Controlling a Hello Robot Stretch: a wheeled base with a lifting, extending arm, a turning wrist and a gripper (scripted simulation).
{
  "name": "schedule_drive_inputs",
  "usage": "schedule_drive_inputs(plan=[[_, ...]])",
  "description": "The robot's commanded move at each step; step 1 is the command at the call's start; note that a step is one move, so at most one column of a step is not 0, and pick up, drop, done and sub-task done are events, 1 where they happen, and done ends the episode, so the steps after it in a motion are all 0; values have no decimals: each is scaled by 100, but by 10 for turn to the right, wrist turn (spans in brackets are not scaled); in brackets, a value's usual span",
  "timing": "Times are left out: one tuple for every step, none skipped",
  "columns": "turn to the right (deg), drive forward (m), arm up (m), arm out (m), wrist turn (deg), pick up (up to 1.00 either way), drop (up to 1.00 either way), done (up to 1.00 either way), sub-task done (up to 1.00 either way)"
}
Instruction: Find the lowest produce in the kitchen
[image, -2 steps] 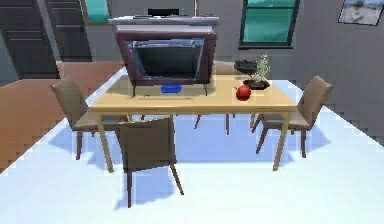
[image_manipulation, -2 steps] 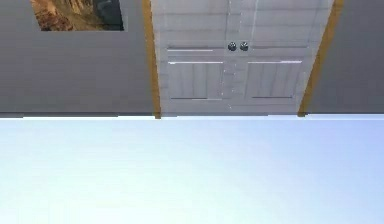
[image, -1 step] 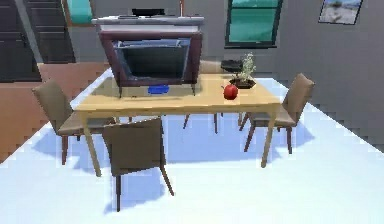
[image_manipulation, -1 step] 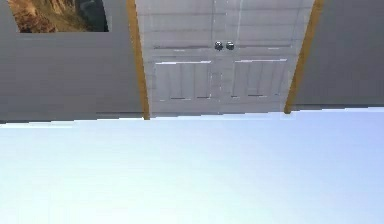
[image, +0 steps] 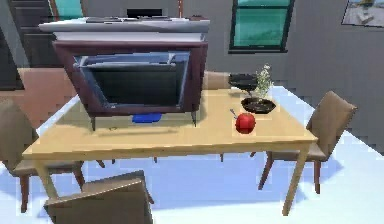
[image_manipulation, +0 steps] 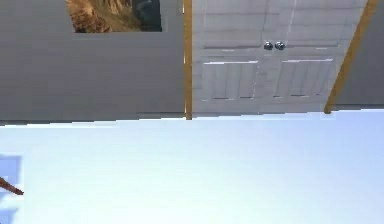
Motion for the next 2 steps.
schedule_drive_inputs(plan=[[150, 0, 0, 0, 0, 0, 0, 0, 0], [0, 0, 0, 0, 0, 0, 0, 100, 0]])
